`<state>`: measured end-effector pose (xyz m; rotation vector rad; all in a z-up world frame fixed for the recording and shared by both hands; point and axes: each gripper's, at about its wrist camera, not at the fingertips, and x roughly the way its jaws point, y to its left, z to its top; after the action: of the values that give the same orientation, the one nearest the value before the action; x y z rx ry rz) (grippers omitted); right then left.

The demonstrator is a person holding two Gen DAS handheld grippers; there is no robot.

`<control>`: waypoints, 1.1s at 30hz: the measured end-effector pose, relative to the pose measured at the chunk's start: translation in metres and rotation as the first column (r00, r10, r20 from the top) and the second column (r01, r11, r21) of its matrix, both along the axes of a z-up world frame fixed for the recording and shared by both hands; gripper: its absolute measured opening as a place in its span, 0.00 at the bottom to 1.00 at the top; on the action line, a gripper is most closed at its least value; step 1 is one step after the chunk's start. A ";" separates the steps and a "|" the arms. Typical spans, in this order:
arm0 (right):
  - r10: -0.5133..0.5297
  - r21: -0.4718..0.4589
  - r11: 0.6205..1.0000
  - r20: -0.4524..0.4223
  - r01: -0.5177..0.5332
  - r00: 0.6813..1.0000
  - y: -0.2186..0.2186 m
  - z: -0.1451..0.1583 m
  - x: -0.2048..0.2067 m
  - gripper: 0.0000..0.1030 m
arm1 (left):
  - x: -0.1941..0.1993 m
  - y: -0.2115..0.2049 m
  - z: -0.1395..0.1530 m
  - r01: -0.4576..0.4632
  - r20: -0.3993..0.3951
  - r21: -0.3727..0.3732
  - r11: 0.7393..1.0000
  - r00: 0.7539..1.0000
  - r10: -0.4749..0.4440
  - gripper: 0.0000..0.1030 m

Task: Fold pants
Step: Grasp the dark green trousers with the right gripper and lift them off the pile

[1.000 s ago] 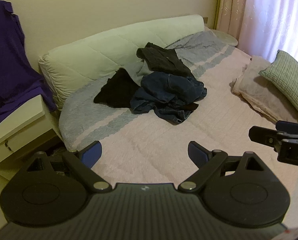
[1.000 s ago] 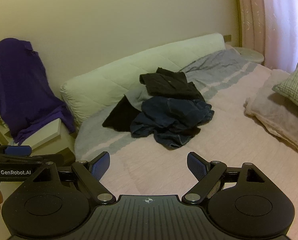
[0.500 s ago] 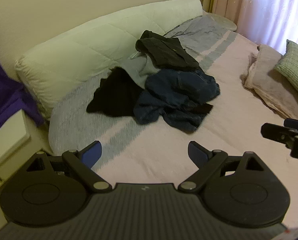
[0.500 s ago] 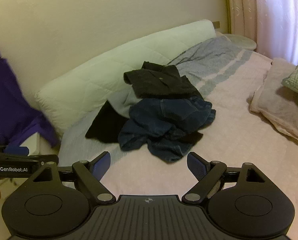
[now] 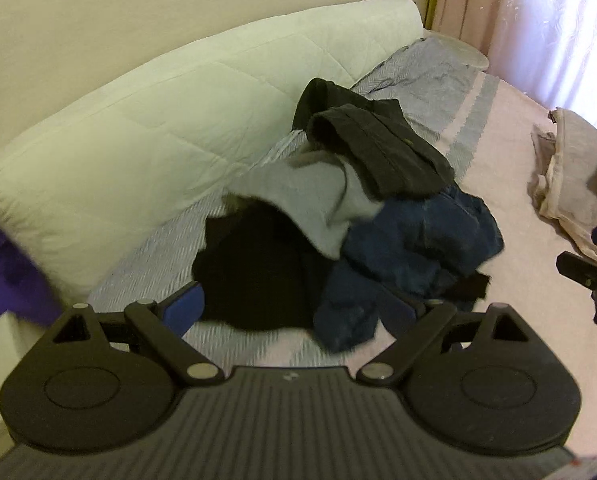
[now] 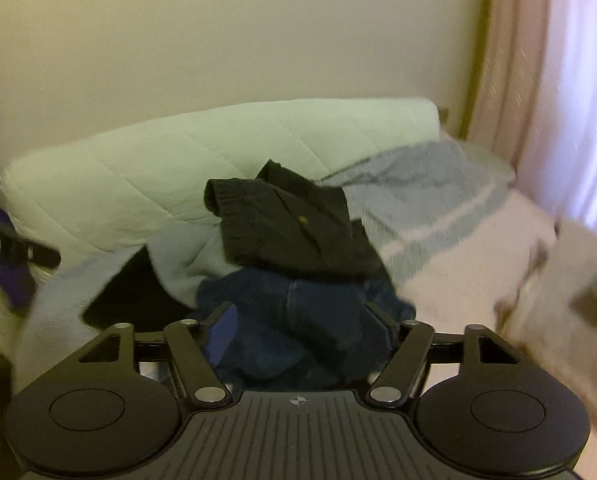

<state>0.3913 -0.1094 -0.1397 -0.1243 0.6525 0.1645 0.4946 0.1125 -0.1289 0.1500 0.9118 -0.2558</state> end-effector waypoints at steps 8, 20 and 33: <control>0.085 -0.166 0.983 0.006 -0.083 0.996 0.020 -0.071 0.085 0.50 | 0.100 -0.004 -0.046 0.035 0.006 -0.031 0.999 0.999 -0.035 0.88; 0.211 -0.360 0.910 -0.023 -0.205 0.977 0.047 -0.153 0.183 0.42 | 0.177 -0.010 -0.106 0.010 -0.032 0.006 1.000 0.999 -0.010 0.88; 0.262 -0.445 0.869 0.045 -0.216 0.964 0.042 -0.171 0.228 0.18 | 0.185 0.001 -0.114 -0.053 -0.032 0.026 0.998 0.998 0.053 0.88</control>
<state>0.6197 -0.0670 -0.3103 -0.6484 0.5595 0.2474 0.6799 0.1136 -0.2432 0.1447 0.9505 -0.1984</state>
